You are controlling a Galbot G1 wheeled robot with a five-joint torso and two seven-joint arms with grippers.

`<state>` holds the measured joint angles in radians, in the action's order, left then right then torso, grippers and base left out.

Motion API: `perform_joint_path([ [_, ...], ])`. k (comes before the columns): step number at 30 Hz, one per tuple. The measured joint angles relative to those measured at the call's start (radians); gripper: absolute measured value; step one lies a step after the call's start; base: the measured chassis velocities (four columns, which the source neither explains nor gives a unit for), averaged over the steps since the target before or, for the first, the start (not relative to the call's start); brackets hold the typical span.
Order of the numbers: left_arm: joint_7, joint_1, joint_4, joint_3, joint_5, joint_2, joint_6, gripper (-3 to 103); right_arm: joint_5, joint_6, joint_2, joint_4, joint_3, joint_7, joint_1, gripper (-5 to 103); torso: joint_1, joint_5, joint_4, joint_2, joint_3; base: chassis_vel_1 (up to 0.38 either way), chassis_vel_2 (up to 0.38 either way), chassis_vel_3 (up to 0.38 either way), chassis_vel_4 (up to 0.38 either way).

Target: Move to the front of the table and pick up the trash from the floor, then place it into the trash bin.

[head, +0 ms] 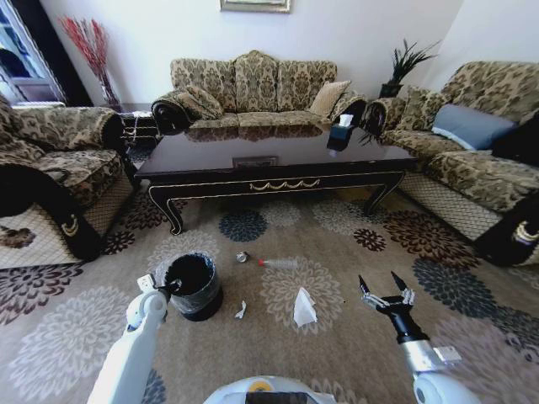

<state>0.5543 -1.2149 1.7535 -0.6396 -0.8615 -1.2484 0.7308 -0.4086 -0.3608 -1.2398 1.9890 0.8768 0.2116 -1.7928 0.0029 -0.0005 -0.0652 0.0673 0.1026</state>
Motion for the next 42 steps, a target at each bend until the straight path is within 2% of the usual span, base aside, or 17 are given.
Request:
perform_joint_path([
  [1, -0.001, -0.004, 0.004, -0.003, 0.0, 0.001, 0.001, 40, 0.0, -0.001, 0.0, 0.0, 0.0, 0.0, 0.0, 100, 0.0, -0.0001, 0.0, 0.0, 0.0, 0.0, 0.0, 0.0, 0.0],
  [3, -0.001, -0.024, 0.023, -0.017, 0.002, 0.007, 0.006, 29, -0.001, -0.004, 0.001, -0.002, 0.001, 0.0, 0.0, 100, 0.0, -0.0005, -0.0002, 0.0, 0.0, 0.0, 0.0, 0.0, 0.0],
  [4, -0.001, -0.024, 0.023, -0.017, 0.002, 0.007, 0.006, 29, -0.001, -0.004, 0.001, -0.002, 0.001, 0.0, 0.0, 100, 0.0, -0.0005, -0.0002, 0.0, 0.0, 0.0, 0.0, 0.0, 0.0],
  [7, -0.003, -0.05, 0.045, -0.044, 0.008, 0.016, 0.007, 12, -0.001, -0.006, 0.001, -0.005, -0.002, 0.001, 0.003, 100, 0.0, 0.0, -0.0001, 0.0, 0.0, 0.0, 0.0, 0.0, 0.0],
  [9, -0.002, -0.055, 0.048, -0.048, 0.009, 0.017, 0.007, 12, -0.001, -0.006, 0.001, -0.005, -0.003, 0.001, 0.004, 100, 0.0, 0.0, -0.0001, 0.0, 0.0, 0.0, 0.0, 0.0, 0.0],
  [11, -0.005, -0.071, 0.063, -0.064, 0.009, 0.019, 0.008, 3, -0.002, -0.006, 0.002, -0.006, -0.007, 0.0, 0.008, 100, 0.0, -0.0002, 0.0, 0.0, 0.0, 0.0, 0.0, 0.0, 0.0],
  [12, -0.006, -0.078, 0.07, -0.07, 0.009, 0.021, 0.008, 3, -0.003, -0.006, 0.003, -0.006, -0.008, -0.001, 0.011, 100, 0.0, -0.0002, -0.0002, 0.0, 0.0, 0.0, 0.0, 0.0, 0.0],
  [22, -0.003, -0.181, 0.185, -0.166, -0.001, 0.058, 0.008, 3, -0.018, 0.021, 0.028, -0.059, -0.071, -0.044, 0.058, 100, 0.0, 0.0004, 0.0001, 0.0, 0.0, 0.0, 0.0, 0.0, 0.0],
  [24, -0.004, -0.214, 0.223, -0.194, -0.007, 0.062, 0.006, 3, -0.038, 0.045, 0.041, -0.08, -0.1, -0.051, 0.075, 100, 0.0, 0.0005, 0.0003, 0.0, 0.0, 0.0, 0.0, 0.0, 0.0],
  [27, -0.004, -0.259, 0.29, -0.245, -0.02, 0.064, 0.005, 3, -0.077, 0.15, 0.067, -0.099, -0.156, -0.064, 0.087, 100, 0.0, 0.0005, 0.0002, 0.0, 0.0, 0.0, 0.0, 0.0, 0.0],
  [28, -0.004, -0.259, 0.29, -0.245, -0.02, 0.064, 0.005, 3, -0.077, 0.15, 0.067, -0.099, -0.156, -0.064, 0.087, 100, 0.0, 0.0005, 0.0002, 0.0, 0.0, 0.0, 0.0, 0.0, 0.0],
  [31, -0.004, -0.28, 0.358, -0.299, -0.039, 0.071, 0.005, 3, -0.116, 0.242, 0.104, -0.116, -0.228, -0.069, 0.11, 100, 0.0, 0.0005, 0.0, 0.0, 0.0, 0.0, 0.0, 0.0, 0.0],
  [35, 0.0, -0.295, 0.428, -0.374, -0.075, 0.089, 0.005, 3, -0.16, 0.317, 0.152, -0.15, -0.314, -0.071, 0.162, 100, 0.0, 0.0006, -0.0001, 0.0, 0.0, 0.0, 0.0, 0.0, 0.0],
  [39, 0.007, -0.317, 0.505, -0.453, -0.155, 0.098, 0.005, 3, -0.228, 0.327, 0.207, -0.264, -0.421, -0.072, 0.263, 100, 0.0, 0.0004, 0.0002, 0.0, 0.0, 0.0, 0.0, 0.0, 0.0],
  [42, 0.008, -0.322, 0.53, -0.469, -0.172, 0.096, 0.005, 3, -0.234, 0.316, 0.226, -0.327, -0.458, -0.061, 0.301, 100, 0.0, 0.0008, 0.0002, 0.0, 0.0, 0.0, 0.0, 0.0, 0.0],
])
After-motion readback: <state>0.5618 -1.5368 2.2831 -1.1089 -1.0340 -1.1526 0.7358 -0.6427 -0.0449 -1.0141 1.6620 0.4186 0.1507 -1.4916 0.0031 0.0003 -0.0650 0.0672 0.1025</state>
